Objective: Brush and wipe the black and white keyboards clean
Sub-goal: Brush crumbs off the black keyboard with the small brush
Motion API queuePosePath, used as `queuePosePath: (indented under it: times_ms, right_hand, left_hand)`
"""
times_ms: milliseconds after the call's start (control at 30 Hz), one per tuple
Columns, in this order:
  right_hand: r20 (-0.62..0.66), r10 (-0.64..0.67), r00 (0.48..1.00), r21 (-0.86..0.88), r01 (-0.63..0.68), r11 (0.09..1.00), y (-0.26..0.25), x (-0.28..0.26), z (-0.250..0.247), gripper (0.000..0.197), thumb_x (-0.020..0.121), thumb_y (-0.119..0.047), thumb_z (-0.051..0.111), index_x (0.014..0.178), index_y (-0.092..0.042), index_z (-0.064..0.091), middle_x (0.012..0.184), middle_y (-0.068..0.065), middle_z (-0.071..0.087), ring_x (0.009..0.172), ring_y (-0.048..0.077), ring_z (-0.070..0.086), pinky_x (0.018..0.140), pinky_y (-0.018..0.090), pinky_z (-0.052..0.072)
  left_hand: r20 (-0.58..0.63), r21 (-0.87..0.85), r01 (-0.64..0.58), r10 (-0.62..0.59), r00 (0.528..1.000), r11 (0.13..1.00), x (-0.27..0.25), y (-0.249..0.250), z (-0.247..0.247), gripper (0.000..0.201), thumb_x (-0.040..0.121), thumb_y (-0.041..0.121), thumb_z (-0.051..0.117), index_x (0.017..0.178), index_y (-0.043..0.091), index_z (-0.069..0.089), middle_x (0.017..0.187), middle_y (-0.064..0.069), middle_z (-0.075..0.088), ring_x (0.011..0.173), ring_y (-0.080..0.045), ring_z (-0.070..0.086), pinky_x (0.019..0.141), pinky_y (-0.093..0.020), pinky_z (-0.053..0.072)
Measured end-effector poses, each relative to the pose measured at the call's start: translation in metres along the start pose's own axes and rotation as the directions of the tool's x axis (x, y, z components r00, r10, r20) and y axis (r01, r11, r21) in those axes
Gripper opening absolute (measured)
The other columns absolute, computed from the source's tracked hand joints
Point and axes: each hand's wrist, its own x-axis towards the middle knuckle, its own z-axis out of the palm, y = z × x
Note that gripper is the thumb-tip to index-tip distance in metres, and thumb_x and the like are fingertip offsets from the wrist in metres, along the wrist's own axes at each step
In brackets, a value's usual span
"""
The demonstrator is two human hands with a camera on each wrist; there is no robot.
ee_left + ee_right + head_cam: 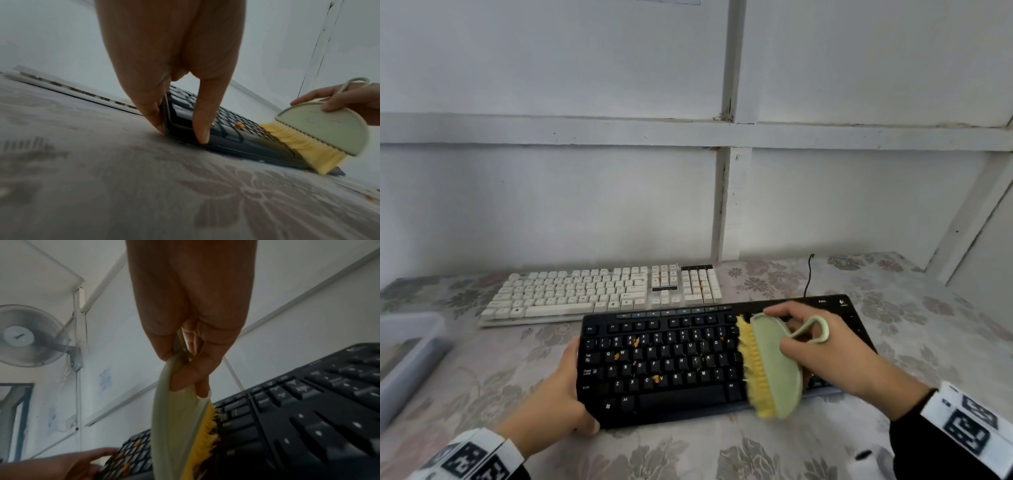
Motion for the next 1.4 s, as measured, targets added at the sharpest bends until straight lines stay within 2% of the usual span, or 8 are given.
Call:
queuePosePath:
  times_ms: [33, 167, 433, 700, 800, 1000, 1167, 1400]
  right_hand:
    - [0.030, 0.017, 0.999, -0.005, -0.017, 1.000, 0.002, -0.005, 0.002, 0.039, 0.084, -0.002, 0.056, 0.107, -0.033, 0.063, 0.096, 0.014, 0.064, 0.074, 0.026, 0.063, 0.057, 0.040, 0.054]
    - [0.089, 0.047, 0.995, 0.033, -0.050, 0.998, -0.004, -0.011, -0.005, 0.037, 0.086, 0.001, 0.054, 0.108, -0.028, 0.064, 0.087, 0.010, 0.061, 0.054, 0.006, 0.059, 0.045, 0.023, 0.047]
    - [-0.120, -0.027, 0.992, 0.088, 0.038, 0.995, -0.022, 0.027, -0.008, 0.039, 0.087, 0.001, 0.053, 0.120, -0.020, 0.059, 0.086, 0.000, 0.063, 0.058, 0.001, 0.065, 0.048, 0.019, 0.049]
    - [0.010, 0.034, 0.999, -0.001, -0.034, 0.999, -0.004, -0.005, 0.007, 0.038, 0.084, 0.000, 0.056, 0.109, -0.028, 0.063, 0.088, 0.015, 0.062, 0.059, 0.011, 0.057, 0.049, 0.029, 0.053]
    - [0.099, 0.069, 0.993, 0.010, -0.071, 0.997, -0.010, -0.012, 0.005, 0.039, 0.084, 0.001, 0.055, 0.107, -0.029, 0.064, 0.088, 0.009, 0.061, 0.056, 0.007, 0.058, 0.047, 0.027, 0.051]
    - [-0.095, -0.045, 0.994, 0.101, 0.055, 0.993, -0.033, 0.016, -0.004, 0.039, 0.086, 0.002, 0.054, 0.116, -0.021, 0.062, 0.089, 0.006, 0.067, 0.062, 0.009, 0.068, 0.050, 0.023, 0.052]
    - [-0.067, -0.038, 0.997, 0.072, 0.042, 0.997, -0.034, 0.039, 0.005, 0.039, 0.087, -0.002, 0.054, 0.120, -0.023, 0.059, 0.092, 0.005, 0.064, 0.070, 0.014, 0.068, 0.053, 0.026, 0.054]
    - [0.003, -0.016, 1.000, -0.023, 0.016, 1.000, -0.016, 0.013, 0.018, 0.038, 0.082, -0.002, 0.057, 0.107, -0.030, 0.064, 0.086, 0.003, 0.063, 0.066, 0.012, 0.063, 0.052, 0.025, 0.052]
  left_hand:
    - [-0.001, 0.002, 0.003, -0.003, 1.000, 1.000, 0.000, 0.000, 0.000, 0.113, 0.051, -0.013, 0.062, 0.127, 0.053, 0.011, 0.086, -0.014, 0.064, 0.068, -0.021, 0.064, 0.058, -0.029, 0.049]
    - [0.001, 0.019, 0.025, -0.025, 1.000, 1.000, 0.001, 0.000, 0.000, 0.117, 0.054, -0.015, 0.064, 0.135, 0.048, 0.007, 0.088, -0.012, 0.064, 0.072, -0.022, 0.063, 0.059, -0.028, 0.048]
    - [0.012, 0.008, 0.038, -0.038, 0.999, 0.999, 0.001, -0.004, -0.002, 0.118, 0.054, -0.014, 0.059, 0.138, 0.048, 0.006, 0.082, -0.014, 0.067, 0.068, -0.023, 0.066, 0.058, -0.029, 0.049]
    - [0.016, -0.007, 0.056, -0.055, 0.998, 0.998, 0.004, -0.006, -0.003, 0.121, 0.049, -0.009, 0.065, 0.137, 0.050, 0.006, 0.094, -0.011, 0.065, 0.079, -0.025, 0.065, 0.061, -0.029, 0.049]
    - [0.011, 0.008, 0.057, -0.057, 0.998, 0.998, 0.003, -0.006, -0.002, 0.121, 0.049, -0.011, 0.063, 0.138, 0.049, 0.007, 0.088, -0.012, 0.066, 0.074, -0.025, 0.066, 0.059, -0.030, 0.050]
    - [0.005, 0.048, 0.055, -0.056, 0.998, 0.997, 0.001, 0.000, -0.001, 0.119, 0.053, -0.014, 0.062, 0.140, 0.043, 0.004, 0.084, -0.014, 0.066, 0.071, -0.024, 0.066, 0.055, -0.027, 0.049]
    - [0.000, 0.061, 0.058, -0.058, 0.998, 0.996, -0.001, 0.000, -0.001, 0.118, 0.050, -0.011, 0.062, 0.140, 0.041, 0.008, 0.085, -0.011, 0.067, 0.072, -0.023, 0.067, 0.056, -0.027, 0.050]
    - [-0.007, 0.064, 0.060, -0.059, 0.998, 0.996, 0.001, -0.001, -0.001, 0.115, 0.054, -0.013, 0.063, 0.138, 0.043, 0.007, 0.082, -0.008, 0.067, 0.074, -0.024, 0.067, 0.058, -0.027, 0.050]
